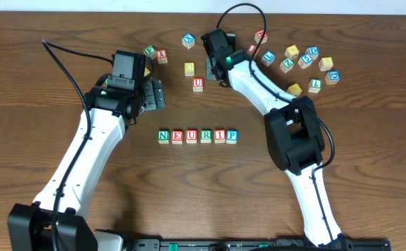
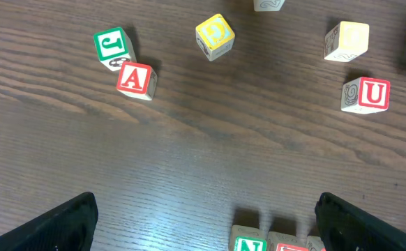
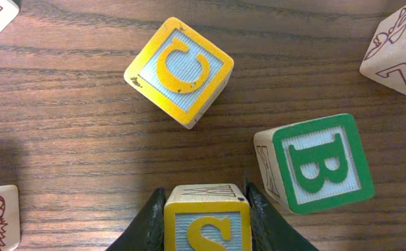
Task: Spell out NEURIPS
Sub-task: 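Lower the open right gripper around the yellow S block, then close the right gripper on the yellow S block and lift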
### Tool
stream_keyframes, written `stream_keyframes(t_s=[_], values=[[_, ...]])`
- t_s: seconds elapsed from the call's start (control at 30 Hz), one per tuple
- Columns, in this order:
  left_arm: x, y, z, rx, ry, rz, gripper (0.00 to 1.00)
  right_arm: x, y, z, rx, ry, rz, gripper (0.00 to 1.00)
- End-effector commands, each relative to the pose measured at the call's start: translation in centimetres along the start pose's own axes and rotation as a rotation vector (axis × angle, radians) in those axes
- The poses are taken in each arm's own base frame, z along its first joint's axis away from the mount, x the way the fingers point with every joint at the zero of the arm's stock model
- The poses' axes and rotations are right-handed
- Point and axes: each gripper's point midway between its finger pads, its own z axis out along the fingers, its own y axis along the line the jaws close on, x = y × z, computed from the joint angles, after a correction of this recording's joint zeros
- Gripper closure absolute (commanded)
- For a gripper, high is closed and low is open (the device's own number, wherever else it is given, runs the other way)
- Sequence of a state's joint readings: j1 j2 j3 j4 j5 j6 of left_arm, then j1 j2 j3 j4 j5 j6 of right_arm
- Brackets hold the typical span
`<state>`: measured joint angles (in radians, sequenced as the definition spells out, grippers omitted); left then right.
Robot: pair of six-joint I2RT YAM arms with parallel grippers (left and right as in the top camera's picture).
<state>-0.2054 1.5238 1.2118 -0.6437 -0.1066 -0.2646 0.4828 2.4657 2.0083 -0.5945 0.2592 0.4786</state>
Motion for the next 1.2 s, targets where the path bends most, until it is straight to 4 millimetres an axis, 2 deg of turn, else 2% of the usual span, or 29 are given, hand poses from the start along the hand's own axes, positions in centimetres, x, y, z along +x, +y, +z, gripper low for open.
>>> stream_keyframes(t_s=[0.0,0.23,0.6,0.87,0.97,1.03,1.17], values=[[-1.4,-0.1,-1.2,0.012,-0.045,-0.007,0.02,-1.6,0.2,-1.3,-0.011,-0.032,0.01,0.79],[-1.4,-0.2,-1.3,0.013,-0.045,-0.007,0.02,-2.1,0.2,-2.3,-0.004,-0.02,0.003,0.78],[-1.4,-0.2,-1.3,0.013,-0.045,-0.007,0.02,-4.5,0.3,-6.0,0.0,-0.013,-0.003,0.79],[-1.4,-0.2,-1.3,0.013,-0.045,-0.007,0.02,-4.8,-0.3,-8.4,0.019,0.026,-0.014,0.82],[-1.4,-0.2,-1.3,0.013,-0.045,-0.007,0.02,-4.6,-0.6,-9.4,0.025,0.047,-0.02,0.85],[-1.4,-0.2,-1.3,0.013,-0.045,-0.007,0.02,-4.5,-0.7,-10.1,0.029,0.057,-0.021,0.95],[-1.4,-0.1,-1.2,0.012,-0.045,-0.007,0.02,-4.8,-0.4,-12.0,0.017,0.045,-0.026,0.99]])
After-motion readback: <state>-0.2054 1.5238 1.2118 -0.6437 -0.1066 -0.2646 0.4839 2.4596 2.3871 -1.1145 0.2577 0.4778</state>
